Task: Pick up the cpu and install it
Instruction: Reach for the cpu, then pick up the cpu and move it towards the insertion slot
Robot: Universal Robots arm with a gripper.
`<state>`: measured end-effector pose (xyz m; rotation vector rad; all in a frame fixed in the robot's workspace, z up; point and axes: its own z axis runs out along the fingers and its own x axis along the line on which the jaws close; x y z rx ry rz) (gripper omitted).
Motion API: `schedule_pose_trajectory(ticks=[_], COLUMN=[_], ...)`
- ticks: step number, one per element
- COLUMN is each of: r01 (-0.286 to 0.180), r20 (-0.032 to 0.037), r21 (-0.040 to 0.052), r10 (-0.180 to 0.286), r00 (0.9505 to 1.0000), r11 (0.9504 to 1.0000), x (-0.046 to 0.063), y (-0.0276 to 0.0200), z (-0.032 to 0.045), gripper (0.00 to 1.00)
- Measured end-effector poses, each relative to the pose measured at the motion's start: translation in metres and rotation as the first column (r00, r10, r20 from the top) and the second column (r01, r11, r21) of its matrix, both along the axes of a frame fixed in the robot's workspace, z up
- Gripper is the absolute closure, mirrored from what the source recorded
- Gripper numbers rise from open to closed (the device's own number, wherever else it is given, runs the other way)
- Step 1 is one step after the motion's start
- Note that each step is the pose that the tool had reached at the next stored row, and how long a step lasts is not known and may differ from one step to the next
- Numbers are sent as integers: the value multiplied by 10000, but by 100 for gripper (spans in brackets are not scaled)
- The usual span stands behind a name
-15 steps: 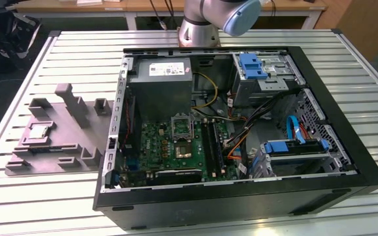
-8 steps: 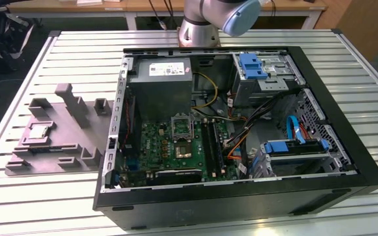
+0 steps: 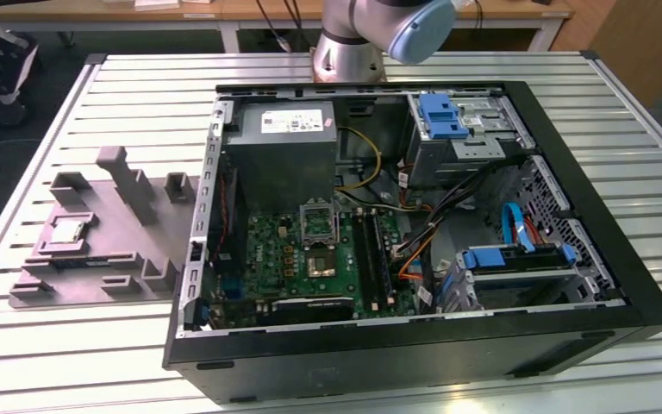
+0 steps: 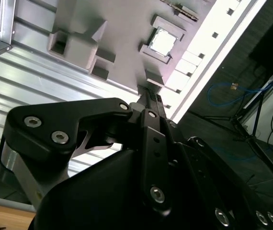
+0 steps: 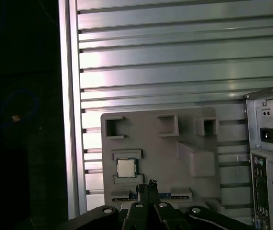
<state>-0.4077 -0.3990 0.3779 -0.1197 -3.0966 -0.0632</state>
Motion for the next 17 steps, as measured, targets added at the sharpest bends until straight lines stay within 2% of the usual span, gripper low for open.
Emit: schedule_pose_trajectory(ticks=[10, 17], r01=[-1, -1], r20=[-14, -25], r21=[0, 0], r10=[1, 1], r00=[10000, 10000], r11=[10000, 10000], x=[-295, -319], y=[0, 0], z=[-13, -18], gripper=[89, 89])
